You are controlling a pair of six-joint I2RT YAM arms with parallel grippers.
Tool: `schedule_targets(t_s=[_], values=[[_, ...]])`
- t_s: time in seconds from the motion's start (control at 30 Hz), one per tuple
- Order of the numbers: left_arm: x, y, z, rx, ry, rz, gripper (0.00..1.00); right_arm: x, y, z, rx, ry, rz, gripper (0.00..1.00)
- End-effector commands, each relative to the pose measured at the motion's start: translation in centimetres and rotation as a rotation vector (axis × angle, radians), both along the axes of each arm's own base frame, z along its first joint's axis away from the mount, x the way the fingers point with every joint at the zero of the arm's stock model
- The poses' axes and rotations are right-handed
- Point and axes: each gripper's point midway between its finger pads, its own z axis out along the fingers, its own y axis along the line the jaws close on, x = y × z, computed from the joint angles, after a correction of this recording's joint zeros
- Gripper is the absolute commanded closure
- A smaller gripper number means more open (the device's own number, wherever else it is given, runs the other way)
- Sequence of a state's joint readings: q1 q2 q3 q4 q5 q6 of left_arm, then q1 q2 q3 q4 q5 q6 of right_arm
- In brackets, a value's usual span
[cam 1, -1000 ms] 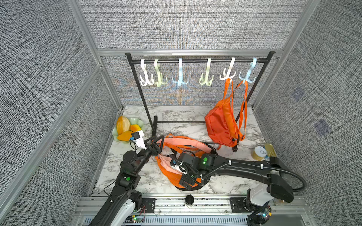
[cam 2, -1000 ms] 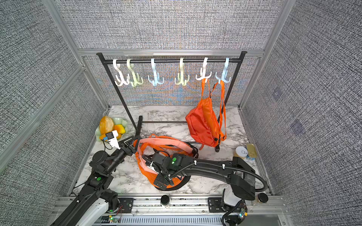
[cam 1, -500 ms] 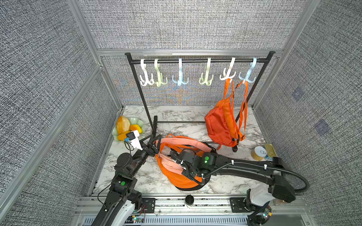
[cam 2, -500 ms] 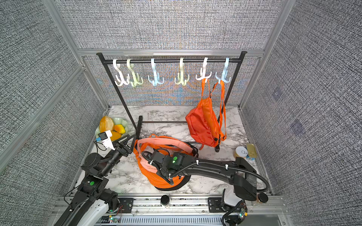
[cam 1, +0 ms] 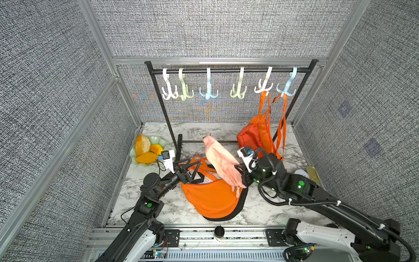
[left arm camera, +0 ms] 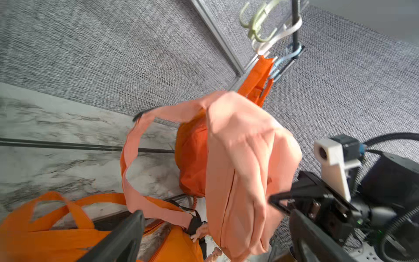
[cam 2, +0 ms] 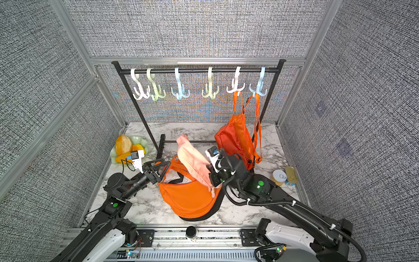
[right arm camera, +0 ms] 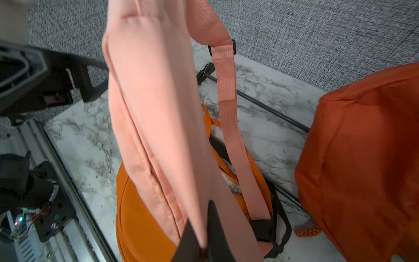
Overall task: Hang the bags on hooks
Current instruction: Pick up the bag from the bag.
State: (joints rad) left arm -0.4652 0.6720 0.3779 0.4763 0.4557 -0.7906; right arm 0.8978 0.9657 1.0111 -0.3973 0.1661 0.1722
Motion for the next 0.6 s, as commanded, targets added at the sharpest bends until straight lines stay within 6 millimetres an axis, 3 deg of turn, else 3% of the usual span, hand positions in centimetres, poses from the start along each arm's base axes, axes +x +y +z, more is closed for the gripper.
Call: schedule_targets(t_s=[0.0,0.13,0.57], values=[[-1.2,-2.0,2.2,-0.047,-0.081,-0.091,0.01,0.3,0.1,2.5,0.13,-0.021,0.008,1.0],[-1.7,-5.0,2.5,-0.068,-0.094,-0.183,0.01,0.4,0.4,2.8,0.165,-0.015,0.021,1.0],[-0.5,-12.6,4.1,-0.044,-0.117,-0.301,0.01,1.4,2.6,0.5,0.172,0.024,0.039,1.0]])
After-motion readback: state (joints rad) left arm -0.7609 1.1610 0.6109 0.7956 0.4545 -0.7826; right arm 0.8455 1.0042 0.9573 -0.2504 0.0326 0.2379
